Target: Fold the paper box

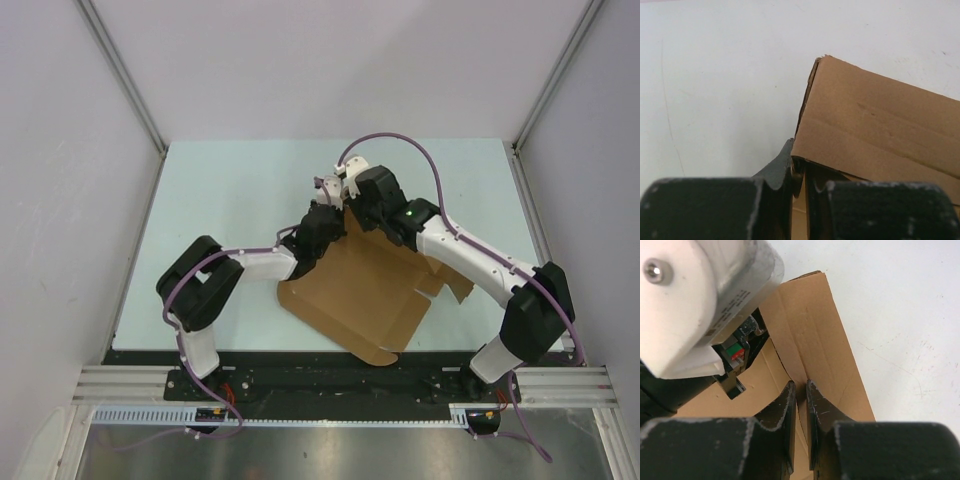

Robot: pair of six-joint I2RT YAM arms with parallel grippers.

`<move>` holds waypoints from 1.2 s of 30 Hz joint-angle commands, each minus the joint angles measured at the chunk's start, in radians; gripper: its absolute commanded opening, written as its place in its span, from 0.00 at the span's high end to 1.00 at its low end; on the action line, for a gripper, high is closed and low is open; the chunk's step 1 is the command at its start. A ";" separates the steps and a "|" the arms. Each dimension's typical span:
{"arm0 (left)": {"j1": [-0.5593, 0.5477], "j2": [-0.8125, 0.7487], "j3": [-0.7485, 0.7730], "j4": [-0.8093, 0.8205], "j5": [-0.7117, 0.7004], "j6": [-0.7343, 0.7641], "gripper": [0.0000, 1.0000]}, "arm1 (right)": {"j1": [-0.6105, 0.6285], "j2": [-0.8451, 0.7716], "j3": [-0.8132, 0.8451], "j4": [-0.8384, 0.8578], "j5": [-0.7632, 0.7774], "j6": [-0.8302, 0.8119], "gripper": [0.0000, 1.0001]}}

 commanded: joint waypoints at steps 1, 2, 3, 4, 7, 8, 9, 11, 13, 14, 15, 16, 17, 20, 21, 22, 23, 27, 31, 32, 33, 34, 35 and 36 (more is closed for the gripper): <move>-0.001 0.049 0.038 -0.193 -0.179 -0.061 1.00 | 0.027 0.034 0.017 -0.036 -0.066 0.049 1.00; -0.001 0.056 0.042 -0.211 -0.198 -0.061 1.00 | 0.030 0.034 0.017 -0.039 -0.068 0.053 1.00; -0.002 0.058 0.054 -0.223 -0.213 -0.064 1.00 | 0.038 0.035 0.017 -0.040 -0.068 0.053 1.00; -0.002 0.061 0.059 -0.229 -0.242 -0.067 1.00 | 0.042 0.037 0.017 -0.042 -0.068 0.054 1.00; -0.002 0.085 0.103 -0.307 -0.282 -0.083 1.00 | 0.059 0.046 0.017 -0.048 -0.071 0.063 1.00; -0.002 0.092 0.110 -0.309 -0.279 -0.083 1.00 | 0.065 0.049 0.017 -0.047 -0.078 0.069 1.00; -0.004 0.096 0.119 -0.312 -0.278 -0.083 1.00 | 0.068 0.054 0.015 -0.047 -0.078 0.071 1.00; -0.007 0.096 0.117 -0.311 -0.281 -0.090 1.00 | 0.078 0.057 0.017 -0.047 -0.083 0.074 1.00; -0.005 0.093 0.111 -0.303 -0.281 -0.093 1.00 | 0.081 0.058 0.017 -0.048 -0.081 0.076 1.00; -0.005 0.090 0.107 -0.299 -0.278 -0.093 0.99 | 0.082 0.057 0.017 -0.048 -0.078 0.077 1.00; -0.005 0.087 0.095 -0.294 -0.276 -0.095 1.00 | 0.081 0.055 0.017 -0.048 -0.078 0.076 0.98; -0.005 0.079 0.085 -0.274 -0.273 -0.093 1.00 | 0.081 0.048 0.017 -0.048 -0.077 0.077 0.95; -0.007 0.072 0.076 -0.263 -0.271 -0.093 1.00 | 0.079 0.042 0.017 -0.048 -0.069 0.079 0.92; -0.007 0.056 0.042 -0.234 -0.268 -0.098 1.00 | 0.075 0.022 0.017 -0.040 -0.068 0.077 0.81; -0.005 0.052 0.030 -0.229 -0.262 -0.098 1.00 | 0.075 0.017 0.017 -0.037 -0.065 0.076 0.75; -0.007 0.047 0.024 -0.217 -0.261 -0.098 1.00 | 0.076 0.012 0.017 -0.037 -0.060 0.076 0.73; -0.007 0.043 0.016 -0.214 -0.261 -0.098 1.00 | 0.075 0.002 0.017 -0.037 -0.055 0.076 0.70; -0.007 0.021 -0.036 -0.182 -0.258 -0.101 1.00 | 0.070 -0.023 0.017 -0.042 -0.046 0.071 0.61; -0.010 -0.002 -0.076 -0.136 -0.259 -0.094 1.00 | 0.065 -0.043 0.018 -0.045 -0.040 0.068 0.57; -0.008 -0.007 -0.085 -0.127 -0.258 -0.090 1.00 | 0.064 -0.049 0.018 -0.048 -0.039 0.066 0.57; -0.008 -0.011 -0.099 -0.116 -0.258 -0.081 1.00 | 0.064 -0.057 0.020 -0.048 -0.035 0.065 0.54; -0.008 -0.022 -0.108 -0.089 -0.256 -0.077 1.00 | 0.062 -0.061 0.021 -0.050 -0.035 0.065 0.53; -0.008 -0.026 -0.116 -0.079 -0.258 -0.074 1.00 | 0.059 -0.064 0.023 -0.051 -0.029 0.063 0.53; -0.008 -0.031 -0.125 -0.073 -0.255 -0.067 1.00 | 0.059 -0.072 0.026 -0.054 -0.026 0.062 0.52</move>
